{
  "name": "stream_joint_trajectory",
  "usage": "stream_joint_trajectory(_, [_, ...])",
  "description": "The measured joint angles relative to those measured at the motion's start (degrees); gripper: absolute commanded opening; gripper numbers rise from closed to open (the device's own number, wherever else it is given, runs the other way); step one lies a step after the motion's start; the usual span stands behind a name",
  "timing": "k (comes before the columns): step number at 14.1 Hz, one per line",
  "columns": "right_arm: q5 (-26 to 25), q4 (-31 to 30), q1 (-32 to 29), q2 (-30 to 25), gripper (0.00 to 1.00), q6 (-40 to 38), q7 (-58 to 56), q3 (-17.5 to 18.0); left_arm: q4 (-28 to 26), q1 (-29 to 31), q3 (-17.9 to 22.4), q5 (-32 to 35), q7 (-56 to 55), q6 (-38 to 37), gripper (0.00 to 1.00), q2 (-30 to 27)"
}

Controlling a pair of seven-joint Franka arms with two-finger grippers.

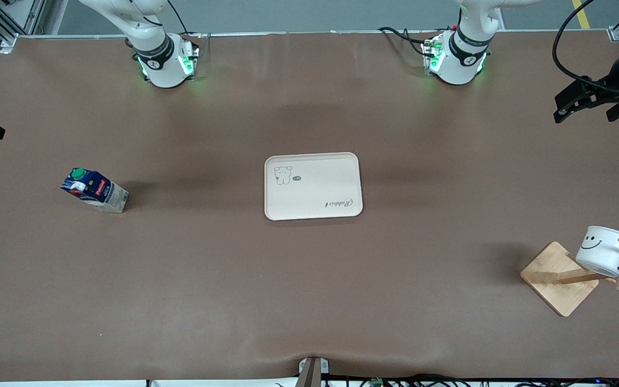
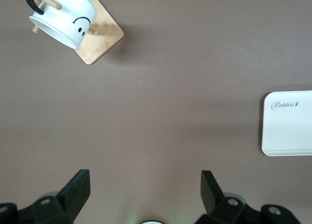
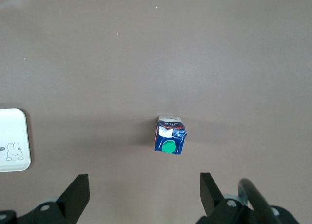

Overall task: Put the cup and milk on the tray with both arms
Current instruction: 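Move the left gripper toward the white mug on the wooden stand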

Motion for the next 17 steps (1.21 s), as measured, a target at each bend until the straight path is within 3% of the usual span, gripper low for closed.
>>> stream_joint_trajectory(12, [0.0,0.01,0.01,0.01,1.0,0.41,0.0,0.26,2.82,1.05,0.56,3.69,0.0,0.34,1.0,2.53])
stream_joint_trajectory(17, [0.0,0.02,0.03,0.01,1.0,1.12,-0.01,0.42,2.82,3.56,0.57,3.69,0.2,4.49,1.0,4.38])
